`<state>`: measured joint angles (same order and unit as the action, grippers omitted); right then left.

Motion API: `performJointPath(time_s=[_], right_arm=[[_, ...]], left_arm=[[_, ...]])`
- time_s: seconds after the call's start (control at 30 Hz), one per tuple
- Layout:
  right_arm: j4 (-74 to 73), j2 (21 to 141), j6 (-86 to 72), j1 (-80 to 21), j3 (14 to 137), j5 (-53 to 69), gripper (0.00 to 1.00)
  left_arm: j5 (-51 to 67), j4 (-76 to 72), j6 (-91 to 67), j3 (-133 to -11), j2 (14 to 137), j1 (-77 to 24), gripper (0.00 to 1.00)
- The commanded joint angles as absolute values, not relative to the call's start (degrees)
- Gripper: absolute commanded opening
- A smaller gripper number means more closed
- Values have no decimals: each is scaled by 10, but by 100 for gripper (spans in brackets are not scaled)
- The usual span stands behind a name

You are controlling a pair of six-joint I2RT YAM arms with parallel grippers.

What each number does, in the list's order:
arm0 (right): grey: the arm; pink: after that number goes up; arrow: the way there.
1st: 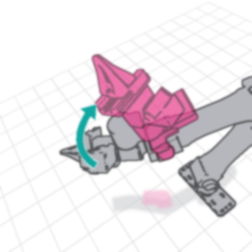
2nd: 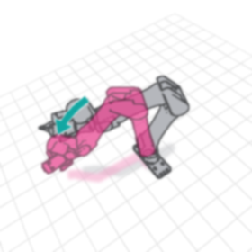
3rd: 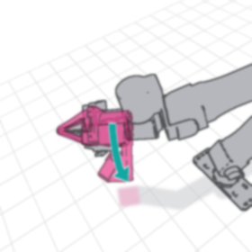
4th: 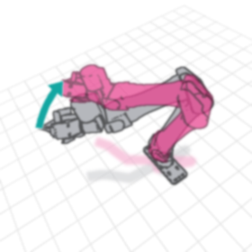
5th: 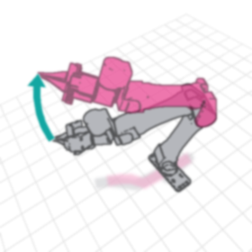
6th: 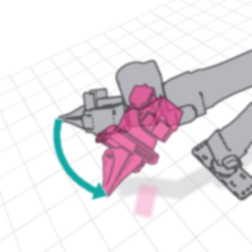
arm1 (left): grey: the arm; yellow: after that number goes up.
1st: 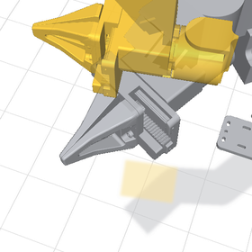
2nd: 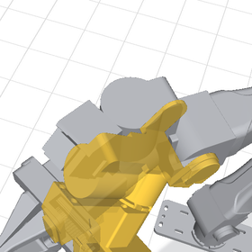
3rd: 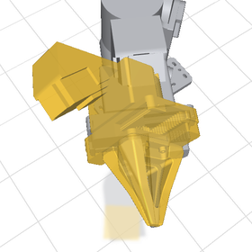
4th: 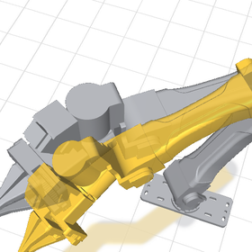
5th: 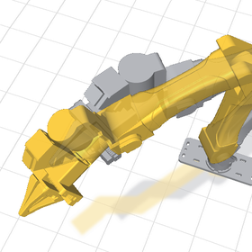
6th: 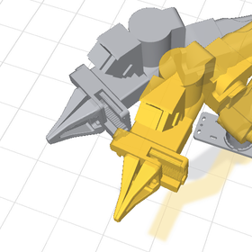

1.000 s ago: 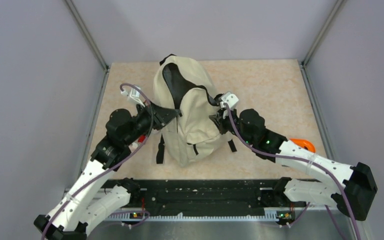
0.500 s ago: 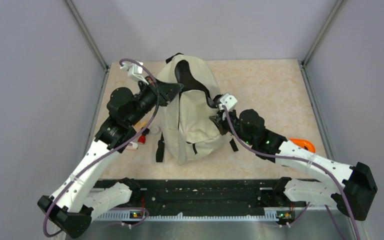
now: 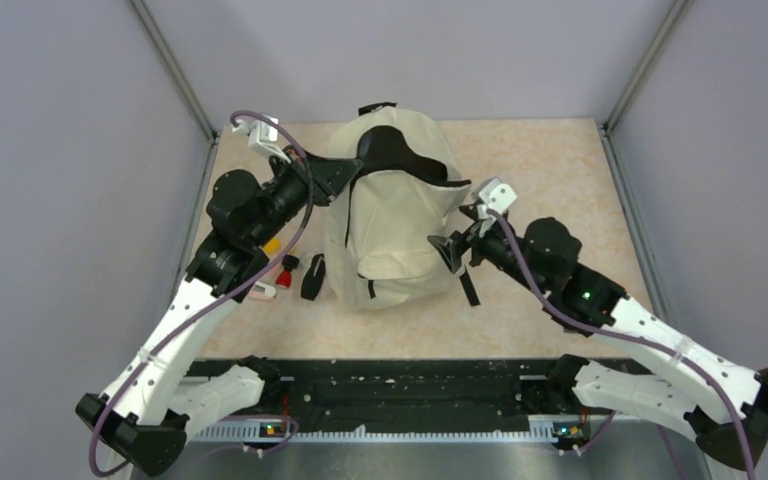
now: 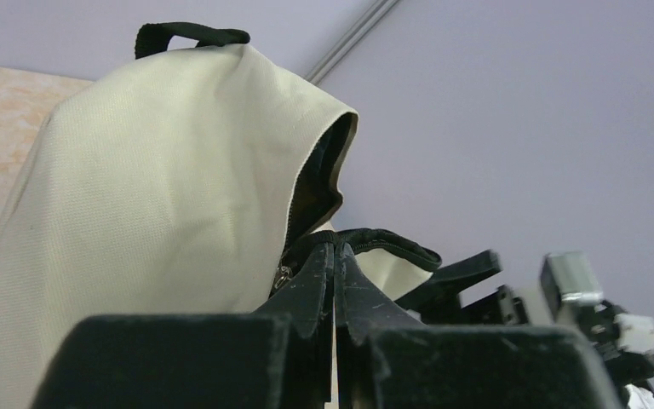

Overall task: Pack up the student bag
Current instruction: Zip the student bag at the center of the board.

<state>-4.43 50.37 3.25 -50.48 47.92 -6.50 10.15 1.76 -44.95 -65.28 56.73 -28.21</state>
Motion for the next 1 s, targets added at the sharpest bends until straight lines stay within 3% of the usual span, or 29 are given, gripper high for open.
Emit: performJointPath(time_s=[0.0,0.3,0.63,0.97], right_arm=[[-97,460,59,-505,576,-53,81],[-104,493,91,-505,666,91,87],[-81,650,122,-505,782,204,76],[-10,721,126,-505,800,204,63]], left_arm=[[140,-18,-470,-681,540,-278,0],[189,-3,-477,-669,524,-272,0],[213,-1,-482,-670,518,-269,0],[218,21,-480,-669,516,-269,0]])
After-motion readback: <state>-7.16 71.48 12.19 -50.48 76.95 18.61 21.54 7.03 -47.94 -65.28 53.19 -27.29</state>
